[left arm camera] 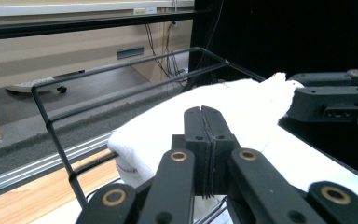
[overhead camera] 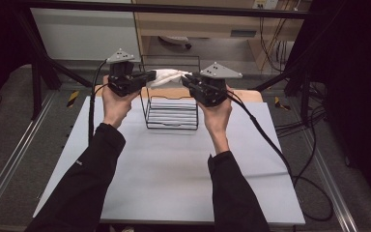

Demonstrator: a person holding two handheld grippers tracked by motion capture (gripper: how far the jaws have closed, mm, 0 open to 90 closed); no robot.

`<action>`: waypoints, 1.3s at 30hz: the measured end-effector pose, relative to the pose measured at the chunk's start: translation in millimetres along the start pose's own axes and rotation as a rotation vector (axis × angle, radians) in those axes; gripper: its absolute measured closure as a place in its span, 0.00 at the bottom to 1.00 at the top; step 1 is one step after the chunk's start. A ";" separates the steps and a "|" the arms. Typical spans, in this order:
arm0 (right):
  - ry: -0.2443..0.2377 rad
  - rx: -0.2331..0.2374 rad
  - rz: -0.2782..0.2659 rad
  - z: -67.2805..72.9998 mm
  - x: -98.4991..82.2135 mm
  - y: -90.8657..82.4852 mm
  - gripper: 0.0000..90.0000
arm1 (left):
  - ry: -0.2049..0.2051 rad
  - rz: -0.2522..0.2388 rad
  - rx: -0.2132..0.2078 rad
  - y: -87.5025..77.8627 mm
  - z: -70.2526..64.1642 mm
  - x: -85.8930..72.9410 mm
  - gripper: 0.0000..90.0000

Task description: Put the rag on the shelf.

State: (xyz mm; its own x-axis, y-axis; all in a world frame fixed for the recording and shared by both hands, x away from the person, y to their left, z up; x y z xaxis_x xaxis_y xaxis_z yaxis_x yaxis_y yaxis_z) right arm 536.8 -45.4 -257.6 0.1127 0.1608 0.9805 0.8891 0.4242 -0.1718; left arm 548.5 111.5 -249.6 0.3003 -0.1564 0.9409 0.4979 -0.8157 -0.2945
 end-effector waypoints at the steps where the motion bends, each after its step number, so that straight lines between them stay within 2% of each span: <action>1: 0.000 0.004 0.000 0.1 -0.2 -0.3 0.86 | -0.001 0.003 0.001 0.2 0.4 -2.1 0.99; 11: -0.005 0.019 -0.002 0.0 0.9 -5.5 0.76 | -0.010 0.020 -0.002 4.6 2.6 -12.6 0.99; 16: 0.001 0.028 -0.011 0.6 2.7 -7.3 0.74 | -0.008 0.032 0.001 7.2 4.3 -17.1 1.00; 19: 0.015 0.039 -0.005 1.6 2.7 -6.4 0.78 | -0.004 0.041 0.008 8.9 5.7 -21.0 1.00; 23: 0.027 0.053 0.013 4.7 -0.1 -4.3 0.89 | -0.005 0.049 0.011 10.3 7.4 -25.3 1.00; 27: 0.022 0.063 0.041 8.6 -6.1 0.3 0.94 | -0.006 0.054 0.013 12.0 9.1 -29.3 1.00; 32: 0.016 0.057 0.082 9.4 -14.3 5.3 0.92 | -0.010 0.061 0.017 13.2 11.6 -33.5 1.00; 39: 0.013 0.034 0.130 5.6 -26.4 16.4 0.95 | -0.010 0.069 0.016 15.7 12.5 -36.4 0.99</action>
State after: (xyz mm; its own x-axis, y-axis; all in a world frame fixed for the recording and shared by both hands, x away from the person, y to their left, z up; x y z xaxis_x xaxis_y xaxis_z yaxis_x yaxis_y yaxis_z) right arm 545.9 -37.8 -286.8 0.2320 0.2047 0.9509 0.8510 0.4308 -0.3004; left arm 555.6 111.3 -290.6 0.3427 -0.2061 0.9166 0.4884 -0.7943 -0.3612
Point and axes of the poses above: each handheld gripper's, and its own axes: y roughly forward along the jaws, x roughly out of its top, z roughly to its left, the point moved 8 cm from there along y, roughly forward along the jaws, and after that the axes turned 15 degrees about -x, right-handed, at the moved point
